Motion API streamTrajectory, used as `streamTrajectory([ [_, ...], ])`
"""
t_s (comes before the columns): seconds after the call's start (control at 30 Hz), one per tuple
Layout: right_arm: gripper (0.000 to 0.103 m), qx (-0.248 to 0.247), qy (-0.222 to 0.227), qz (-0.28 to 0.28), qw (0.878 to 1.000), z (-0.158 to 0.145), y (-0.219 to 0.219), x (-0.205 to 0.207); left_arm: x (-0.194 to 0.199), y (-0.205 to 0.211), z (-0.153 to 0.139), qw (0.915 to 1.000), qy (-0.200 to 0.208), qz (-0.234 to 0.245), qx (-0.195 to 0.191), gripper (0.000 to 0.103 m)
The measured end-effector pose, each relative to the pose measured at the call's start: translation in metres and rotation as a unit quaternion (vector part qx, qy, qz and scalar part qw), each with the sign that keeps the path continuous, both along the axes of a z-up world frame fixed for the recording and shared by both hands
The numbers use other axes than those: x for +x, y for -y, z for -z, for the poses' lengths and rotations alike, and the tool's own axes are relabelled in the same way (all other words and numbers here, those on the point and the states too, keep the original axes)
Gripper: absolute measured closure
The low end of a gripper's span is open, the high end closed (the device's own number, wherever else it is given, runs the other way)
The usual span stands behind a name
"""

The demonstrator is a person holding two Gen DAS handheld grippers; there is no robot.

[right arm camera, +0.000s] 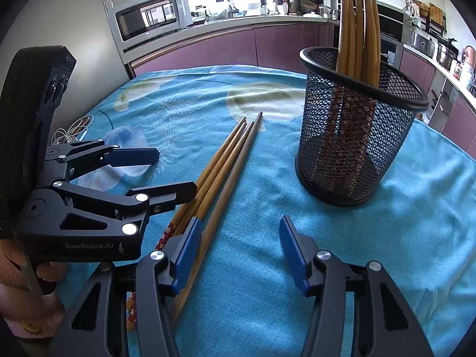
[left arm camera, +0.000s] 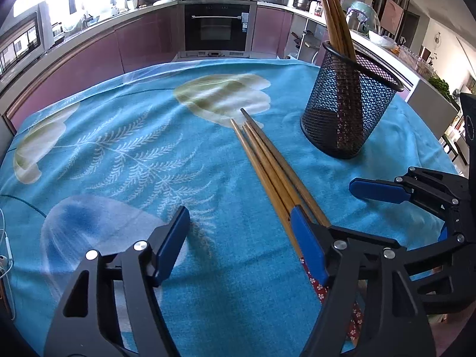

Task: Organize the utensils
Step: 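Position both open grippers over the remaining chopsticks on the cloth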

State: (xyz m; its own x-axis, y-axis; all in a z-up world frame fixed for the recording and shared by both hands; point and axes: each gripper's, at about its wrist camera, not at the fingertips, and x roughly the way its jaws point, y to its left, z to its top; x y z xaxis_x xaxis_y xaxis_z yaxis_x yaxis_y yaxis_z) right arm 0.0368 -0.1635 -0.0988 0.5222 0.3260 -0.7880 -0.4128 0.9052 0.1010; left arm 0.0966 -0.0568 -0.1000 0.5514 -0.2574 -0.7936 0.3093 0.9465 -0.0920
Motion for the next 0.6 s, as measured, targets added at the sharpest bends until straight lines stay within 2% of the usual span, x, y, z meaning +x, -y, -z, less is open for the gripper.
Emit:
streamTrajectory([
  [0.17,0.051,0.002,-0.001,0.004,1.0,-0.0009,0.003,-0.0012,-0.0008,-0.005,0.0005,0.9999,-0.002,-0.006,0.01,0.045],
  [0.3,0.052,-0.003,-0.003,0.004,1.0,-0.0016,0.0032,-0.001,-0.0009,-0.0074,-0.0004,1.0,-0.005,-0.007,0.005,0.044],
  [0.43,0.053,-0.005,-0.003,0.003,1.0,-0.0011,0.0011,-0.0007,0.0018,-0.0099,-0.0022,0.9997,-0.012,-0.006,-0.022,0.039],
  [0.6,0.053,-0.002,-0.003,0.007,1.0,-0.0013,0.0021,0.0012,0.0047,-0.0027,0.0001,0.9998,-0.012,0.0,-0.018,0.035],
])
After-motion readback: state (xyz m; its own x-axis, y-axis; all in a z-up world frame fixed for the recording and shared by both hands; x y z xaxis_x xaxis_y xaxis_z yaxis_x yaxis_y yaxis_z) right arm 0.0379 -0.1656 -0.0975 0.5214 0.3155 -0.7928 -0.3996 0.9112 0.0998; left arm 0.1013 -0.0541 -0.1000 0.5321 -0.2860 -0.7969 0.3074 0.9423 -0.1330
